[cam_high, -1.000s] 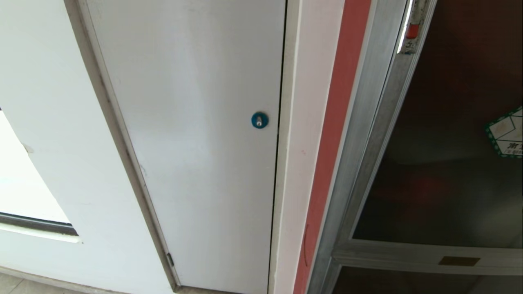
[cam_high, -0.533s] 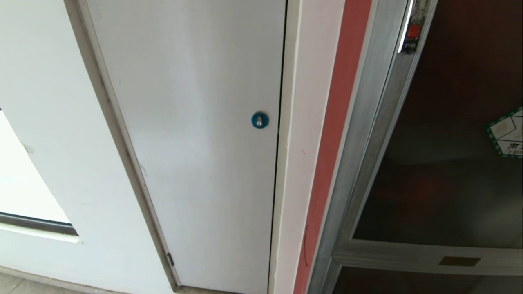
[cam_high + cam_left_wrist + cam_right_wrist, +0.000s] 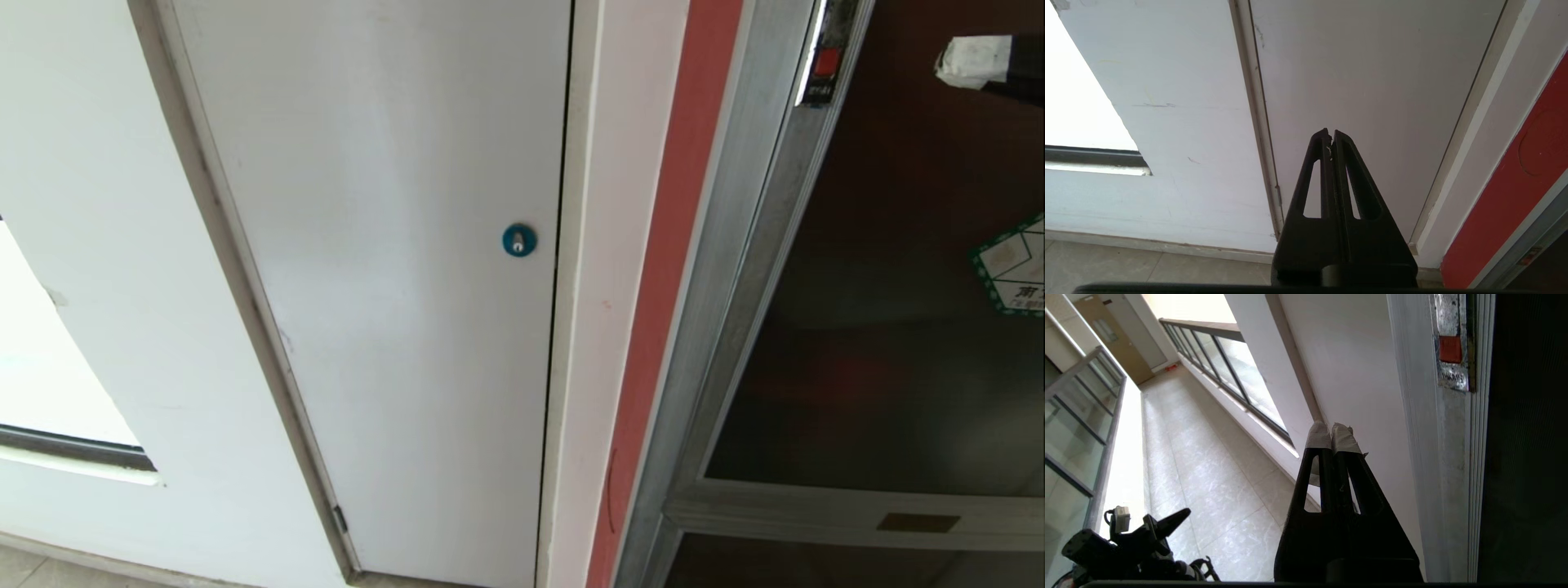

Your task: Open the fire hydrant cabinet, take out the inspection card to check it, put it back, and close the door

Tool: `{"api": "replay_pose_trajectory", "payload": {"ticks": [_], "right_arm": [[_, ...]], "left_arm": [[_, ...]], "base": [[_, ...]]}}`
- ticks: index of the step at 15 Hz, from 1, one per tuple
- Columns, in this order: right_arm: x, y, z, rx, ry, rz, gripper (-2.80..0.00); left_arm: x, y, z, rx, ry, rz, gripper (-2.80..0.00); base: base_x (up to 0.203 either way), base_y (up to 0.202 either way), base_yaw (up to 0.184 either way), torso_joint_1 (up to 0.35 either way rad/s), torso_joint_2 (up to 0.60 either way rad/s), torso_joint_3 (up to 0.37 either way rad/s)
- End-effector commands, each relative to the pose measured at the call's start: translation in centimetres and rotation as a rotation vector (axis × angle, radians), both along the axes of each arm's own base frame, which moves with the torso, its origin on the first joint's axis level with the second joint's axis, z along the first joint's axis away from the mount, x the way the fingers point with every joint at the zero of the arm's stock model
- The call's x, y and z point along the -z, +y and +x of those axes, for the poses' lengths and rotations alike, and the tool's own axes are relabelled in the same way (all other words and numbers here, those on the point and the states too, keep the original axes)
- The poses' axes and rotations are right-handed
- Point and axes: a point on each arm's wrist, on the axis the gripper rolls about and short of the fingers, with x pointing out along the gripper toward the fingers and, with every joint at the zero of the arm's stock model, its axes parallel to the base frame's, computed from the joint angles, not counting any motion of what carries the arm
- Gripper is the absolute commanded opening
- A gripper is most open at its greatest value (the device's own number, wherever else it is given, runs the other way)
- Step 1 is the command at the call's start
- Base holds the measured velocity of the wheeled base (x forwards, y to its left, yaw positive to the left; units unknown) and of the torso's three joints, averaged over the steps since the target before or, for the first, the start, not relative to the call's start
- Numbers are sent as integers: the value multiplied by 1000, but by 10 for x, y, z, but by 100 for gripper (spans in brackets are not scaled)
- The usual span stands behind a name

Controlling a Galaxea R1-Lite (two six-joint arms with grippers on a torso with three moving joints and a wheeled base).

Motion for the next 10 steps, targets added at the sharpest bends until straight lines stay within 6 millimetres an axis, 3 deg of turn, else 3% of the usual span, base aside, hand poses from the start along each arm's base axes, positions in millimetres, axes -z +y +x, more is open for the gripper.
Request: {"api": "replay_pose_trajectory", "payload": {"ticks": [1,10], "right_arm": [[-3,5,22,-18,17,2,-280],[-9,7,53,55,16,7,-280]], "left_arm": [[4,0,1,0,13,0,-280],[4,0,1,-1,14,0,-280]], "base": [[0,0,0,0,0,0],[0,0,0,0,0,0]]}}
